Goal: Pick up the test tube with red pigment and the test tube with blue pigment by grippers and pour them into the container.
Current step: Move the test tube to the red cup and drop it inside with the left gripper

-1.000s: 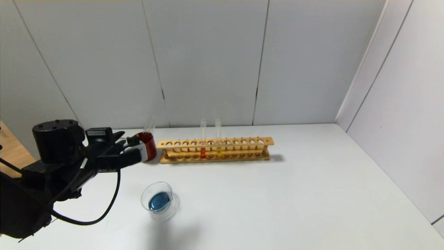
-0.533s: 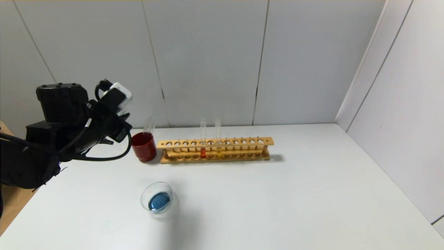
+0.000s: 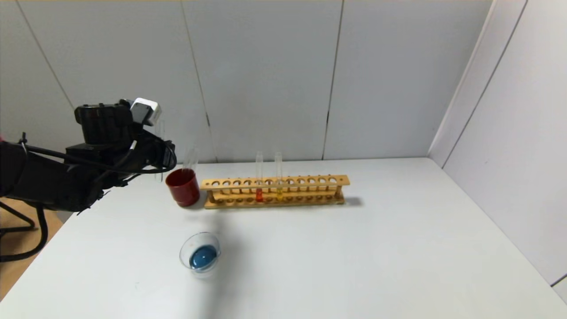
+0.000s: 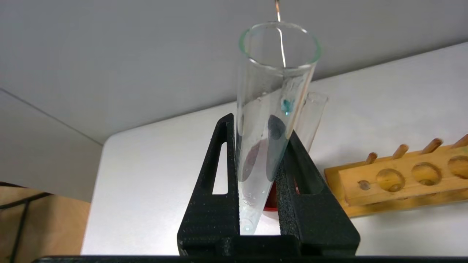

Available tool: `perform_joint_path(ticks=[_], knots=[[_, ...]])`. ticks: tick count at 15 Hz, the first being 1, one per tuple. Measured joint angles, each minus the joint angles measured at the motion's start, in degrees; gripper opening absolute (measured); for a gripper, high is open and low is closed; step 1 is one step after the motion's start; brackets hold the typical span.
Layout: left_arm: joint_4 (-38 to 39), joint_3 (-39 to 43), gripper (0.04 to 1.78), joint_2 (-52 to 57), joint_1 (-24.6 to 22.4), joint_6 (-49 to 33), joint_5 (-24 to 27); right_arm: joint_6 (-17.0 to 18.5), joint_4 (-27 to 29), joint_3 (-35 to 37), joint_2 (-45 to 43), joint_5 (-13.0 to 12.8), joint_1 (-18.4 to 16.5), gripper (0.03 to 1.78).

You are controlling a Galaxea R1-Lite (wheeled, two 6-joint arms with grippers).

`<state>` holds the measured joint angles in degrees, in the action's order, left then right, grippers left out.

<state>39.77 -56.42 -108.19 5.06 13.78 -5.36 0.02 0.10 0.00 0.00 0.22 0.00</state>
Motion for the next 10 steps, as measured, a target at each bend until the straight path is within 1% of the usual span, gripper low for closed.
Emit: perform_joint_path(ticks=[3,8,10], knots=[[4.04,-1.05,0.33,-3.90,0.00,-0.02,2.26,0.05,-0.02,0.00,0.00,0.00,0.00,1.75],[6.40,-4.90,0.33,-8.81,0.15,-0.02,2.12,0.00,0.00,0.00,0.00,0.02,0.00,1.75],[8.94,-5.46,0.33,-10.41,0.12,0.06,2.08,-0.02,0.00,0.00,0.00,0.00,0.00,1.75]])
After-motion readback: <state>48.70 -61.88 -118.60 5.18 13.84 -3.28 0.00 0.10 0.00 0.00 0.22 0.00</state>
